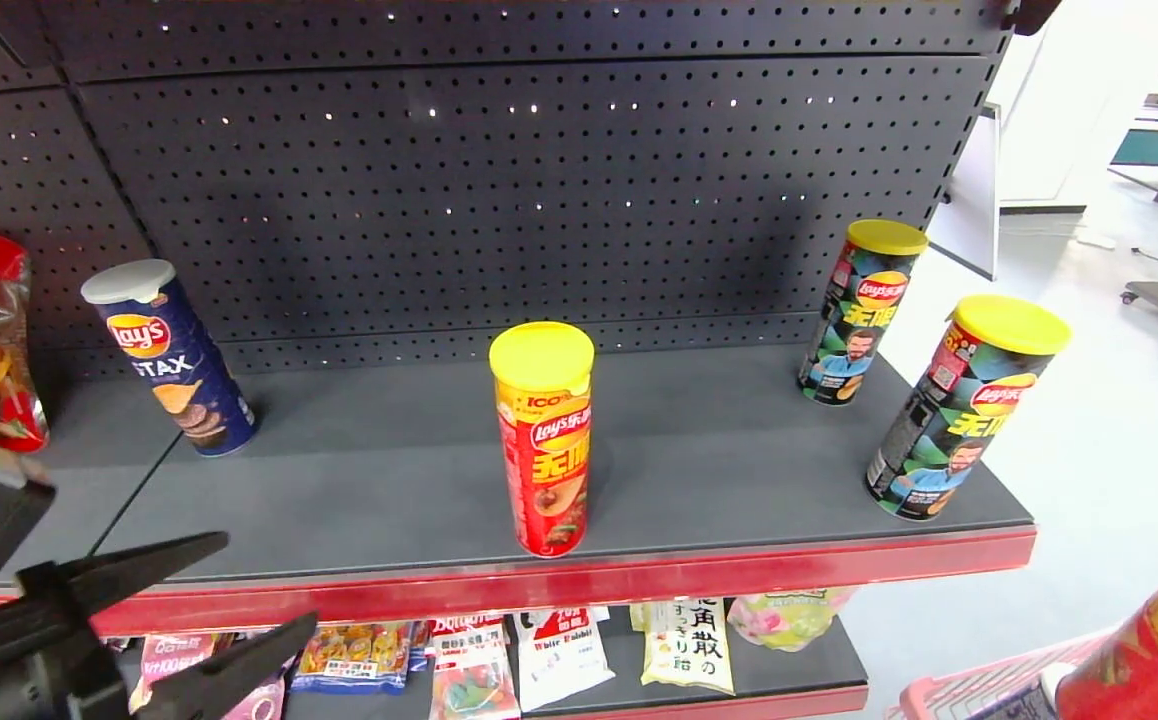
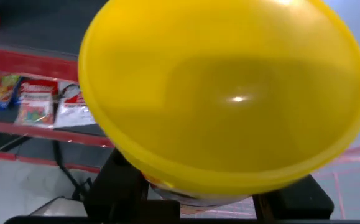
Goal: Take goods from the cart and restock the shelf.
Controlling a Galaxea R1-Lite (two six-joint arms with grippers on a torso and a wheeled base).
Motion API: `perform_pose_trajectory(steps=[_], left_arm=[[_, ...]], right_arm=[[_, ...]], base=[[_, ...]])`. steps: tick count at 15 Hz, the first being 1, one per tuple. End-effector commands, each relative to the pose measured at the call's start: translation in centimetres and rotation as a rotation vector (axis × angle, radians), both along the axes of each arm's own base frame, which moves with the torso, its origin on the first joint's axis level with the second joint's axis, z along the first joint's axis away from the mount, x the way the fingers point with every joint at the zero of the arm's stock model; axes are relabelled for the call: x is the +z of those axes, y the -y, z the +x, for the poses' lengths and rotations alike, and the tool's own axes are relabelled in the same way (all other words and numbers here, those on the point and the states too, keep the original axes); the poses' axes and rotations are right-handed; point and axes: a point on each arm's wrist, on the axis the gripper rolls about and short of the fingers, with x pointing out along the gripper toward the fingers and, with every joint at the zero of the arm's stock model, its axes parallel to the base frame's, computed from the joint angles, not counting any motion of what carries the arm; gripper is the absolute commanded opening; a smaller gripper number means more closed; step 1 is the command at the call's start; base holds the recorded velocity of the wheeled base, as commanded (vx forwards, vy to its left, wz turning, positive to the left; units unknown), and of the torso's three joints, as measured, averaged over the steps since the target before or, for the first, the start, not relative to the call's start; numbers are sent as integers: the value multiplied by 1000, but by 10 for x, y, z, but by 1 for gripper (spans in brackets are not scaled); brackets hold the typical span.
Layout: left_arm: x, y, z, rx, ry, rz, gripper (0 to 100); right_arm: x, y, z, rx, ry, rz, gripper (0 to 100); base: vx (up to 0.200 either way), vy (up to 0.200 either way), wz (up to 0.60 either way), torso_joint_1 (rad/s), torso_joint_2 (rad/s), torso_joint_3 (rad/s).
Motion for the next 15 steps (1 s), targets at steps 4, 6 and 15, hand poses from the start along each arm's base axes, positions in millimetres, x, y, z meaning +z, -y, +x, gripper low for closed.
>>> perform_pose_trajectory(steps=[4,6,15], left_arm=[[2,-35,-73,308,162,45,100],[-2,-36,-76,328,162,54,100],[-22,-41,-86,343,161,71,100]], right_arm=[[-1,-3,9,75,-30,-36,0],[1,-3,10,78,-25,-31,0],[12,-6,23,144,12,-3,0]], base=[[0,0,0,0,0,0],[0,0,0,0,0,0],[0,0,400,3,2,4]])
